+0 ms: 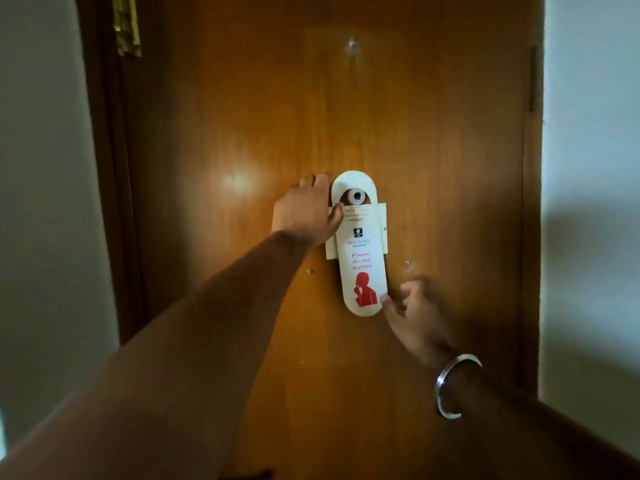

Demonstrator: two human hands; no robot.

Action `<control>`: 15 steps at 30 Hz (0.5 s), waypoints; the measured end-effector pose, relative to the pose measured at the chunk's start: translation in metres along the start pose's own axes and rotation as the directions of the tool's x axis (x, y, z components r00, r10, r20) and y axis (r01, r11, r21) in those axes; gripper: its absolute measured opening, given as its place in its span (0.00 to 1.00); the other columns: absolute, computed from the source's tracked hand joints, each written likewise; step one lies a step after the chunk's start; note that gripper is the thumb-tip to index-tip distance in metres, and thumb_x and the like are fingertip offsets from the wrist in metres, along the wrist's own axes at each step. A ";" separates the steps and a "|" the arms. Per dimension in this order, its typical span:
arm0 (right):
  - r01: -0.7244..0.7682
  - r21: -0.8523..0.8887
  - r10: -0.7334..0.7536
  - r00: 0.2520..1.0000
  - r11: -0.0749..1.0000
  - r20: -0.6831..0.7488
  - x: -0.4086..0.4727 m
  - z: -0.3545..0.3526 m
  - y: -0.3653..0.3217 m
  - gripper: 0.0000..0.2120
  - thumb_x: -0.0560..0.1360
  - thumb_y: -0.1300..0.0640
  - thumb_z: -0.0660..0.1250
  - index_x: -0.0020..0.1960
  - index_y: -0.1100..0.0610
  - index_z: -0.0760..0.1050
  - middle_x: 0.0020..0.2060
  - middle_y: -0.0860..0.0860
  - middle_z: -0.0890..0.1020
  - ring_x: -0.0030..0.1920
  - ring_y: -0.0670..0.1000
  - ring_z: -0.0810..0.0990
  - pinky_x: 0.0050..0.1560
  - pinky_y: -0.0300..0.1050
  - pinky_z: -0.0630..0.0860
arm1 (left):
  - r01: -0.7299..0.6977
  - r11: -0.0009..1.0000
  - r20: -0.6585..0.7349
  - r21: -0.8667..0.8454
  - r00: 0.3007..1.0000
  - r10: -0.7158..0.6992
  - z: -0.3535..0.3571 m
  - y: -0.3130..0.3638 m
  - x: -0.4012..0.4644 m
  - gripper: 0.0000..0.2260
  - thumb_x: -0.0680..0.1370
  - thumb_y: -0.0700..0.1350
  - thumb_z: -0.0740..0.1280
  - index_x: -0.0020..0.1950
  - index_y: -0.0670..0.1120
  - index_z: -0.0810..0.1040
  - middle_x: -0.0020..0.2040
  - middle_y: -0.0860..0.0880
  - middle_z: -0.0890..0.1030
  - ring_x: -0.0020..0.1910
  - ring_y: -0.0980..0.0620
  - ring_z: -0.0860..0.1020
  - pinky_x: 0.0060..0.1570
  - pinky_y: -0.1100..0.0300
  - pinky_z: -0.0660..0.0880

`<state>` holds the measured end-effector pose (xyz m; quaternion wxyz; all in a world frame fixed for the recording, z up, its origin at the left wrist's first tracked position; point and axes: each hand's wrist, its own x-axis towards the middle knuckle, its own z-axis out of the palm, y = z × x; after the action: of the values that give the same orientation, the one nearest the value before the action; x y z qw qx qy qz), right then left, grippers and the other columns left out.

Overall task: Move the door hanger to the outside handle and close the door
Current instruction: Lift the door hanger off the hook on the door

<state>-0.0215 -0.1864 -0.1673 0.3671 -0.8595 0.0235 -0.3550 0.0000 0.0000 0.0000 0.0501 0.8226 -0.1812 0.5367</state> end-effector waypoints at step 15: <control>-0.258 0.502 0.115 0.948 0.825 0.298 0.029 0.028 0.011 0.17 0.77 0.53 0.68 0.61 0.62 0.74 0.52 0.57 0.83 0.42 0.52 0.83 0.37 0.39 0.77 | 0.198 0.979 0.207 -0.049 0.961 -0.184 0.020 0.004 0.052 0.14 0.78 0.56 0.62 0.59 0.54 0.80 0.44 0.52 0.83 0.38 0.50 0.81 0.33 0.58 0.76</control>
<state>0.0204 -0.1859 -0.1701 0.6249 -0.7547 -0.0393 -0.1960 0.0345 -0.0214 0.0376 0.1116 0.8841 -0.1239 0.4366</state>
